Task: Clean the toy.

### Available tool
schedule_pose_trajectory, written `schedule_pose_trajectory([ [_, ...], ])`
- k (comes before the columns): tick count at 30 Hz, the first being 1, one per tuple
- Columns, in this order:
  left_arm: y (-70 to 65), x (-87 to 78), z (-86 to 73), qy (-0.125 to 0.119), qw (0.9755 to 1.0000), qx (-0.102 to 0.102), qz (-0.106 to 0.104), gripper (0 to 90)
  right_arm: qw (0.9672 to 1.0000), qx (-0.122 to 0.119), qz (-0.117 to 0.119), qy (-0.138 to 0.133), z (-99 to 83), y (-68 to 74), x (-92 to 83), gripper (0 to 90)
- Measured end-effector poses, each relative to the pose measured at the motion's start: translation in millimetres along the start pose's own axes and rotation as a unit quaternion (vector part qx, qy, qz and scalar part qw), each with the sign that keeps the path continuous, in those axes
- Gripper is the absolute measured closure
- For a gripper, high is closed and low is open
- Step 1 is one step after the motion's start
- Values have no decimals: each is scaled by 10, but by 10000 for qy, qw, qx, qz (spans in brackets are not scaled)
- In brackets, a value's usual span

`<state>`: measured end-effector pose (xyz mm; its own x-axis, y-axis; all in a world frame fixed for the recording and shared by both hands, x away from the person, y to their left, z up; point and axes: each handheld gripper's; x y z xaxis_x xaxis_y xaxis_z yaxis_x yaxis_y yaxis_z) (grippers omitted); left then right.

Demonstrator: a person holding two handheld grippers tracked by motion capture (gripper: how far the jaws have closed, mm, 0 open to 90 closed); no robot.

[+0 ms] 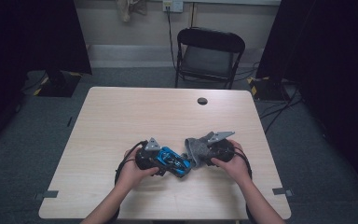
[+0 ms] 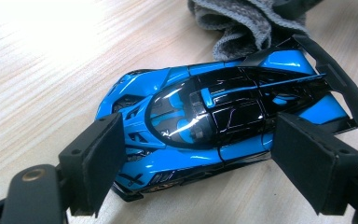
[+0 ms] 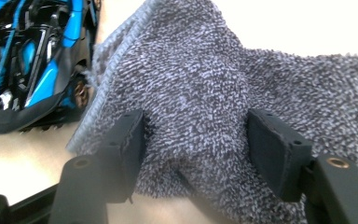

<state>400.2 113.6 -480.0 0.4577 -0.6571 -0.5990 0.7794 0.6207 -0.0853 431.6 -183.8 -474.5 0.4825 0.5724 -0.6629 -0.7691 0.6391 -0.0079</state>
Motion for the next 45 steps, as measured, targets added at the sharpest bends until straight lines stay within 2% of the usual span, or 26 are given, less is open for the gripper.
schedule_pose_trajectory([
  [5, 5, -1, 3, 17, 10000, 12, -4, 174, 9998, -115, 81, -162, -13, 22, -101, 293],
  [10, 11, 3, 7, 13, 10000, -17, -18, 174, 9991, -384, 91, -183, 56, -12, -124, 251],
  [13, 17, 2, 11, 13, 10000, -41, -27, 174, 9982, -588, 90, -3, 98, -12, -48, 252],
  [16, 23, 0, 8, -2, 10000, -61, -44, 174, 9977, -650, 95, 155, 86, 3, 67, 247],
  [19, 23, 0, 1, -31, 9999, -82, -55, 174, 9978, -648, 51, 141, 49, 6, 140, 243],
  [22, 21, -1, -3, -37, 10000, -67, -54, 174, 9985, -542, -58, 111, 15, -8, 177, 259],
  [24, 19, 0, -4, -40, 10000, -55, -40, 174, 9987, -484, -125, 55, 1, -14, 188, 295],
  [27, 17, 1, -5, -43, 10000, -39, -36, 174, 9990, -336, -293, -19, -15, -19, 179, 419],
  [29, 17, 1, -4, -43, 10000, -38, -38, 174, 9985, -267, -475, -99, -36, -22, 165, 535],
  [34, 42, -10, 17, -131, 9997, -188, -82, 185, 9976, -202, -655, -48, -29, -21, 151, 665],
  [37, 24, -21, 68, -165, 9998, -65, -134, 184, 9972, -265, -693, 65, 3, 2, 150, 691],
  [40, -9, 1, 133, -240, 9994, 19, -262, 181, 9979, -59, -639, 26, -1, -21, 131, 705],
  [45, -66, 88, 201, -281, 9989, 234, -307, 187, 9980, -46, -622, 46, 17, -13, 78, 714],
])
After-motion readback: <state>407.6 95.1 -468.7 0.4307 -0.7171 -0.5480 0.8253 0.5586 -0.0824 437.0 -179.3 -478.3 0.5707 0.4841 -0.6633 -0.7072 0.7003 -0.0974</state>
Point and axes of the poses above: each handheld gripper's, and its own axes: x roughly forward along the jaws, z roughly out of its top, y roughly to its left, and after that the axes turned 6 degrees about -y, right-handed
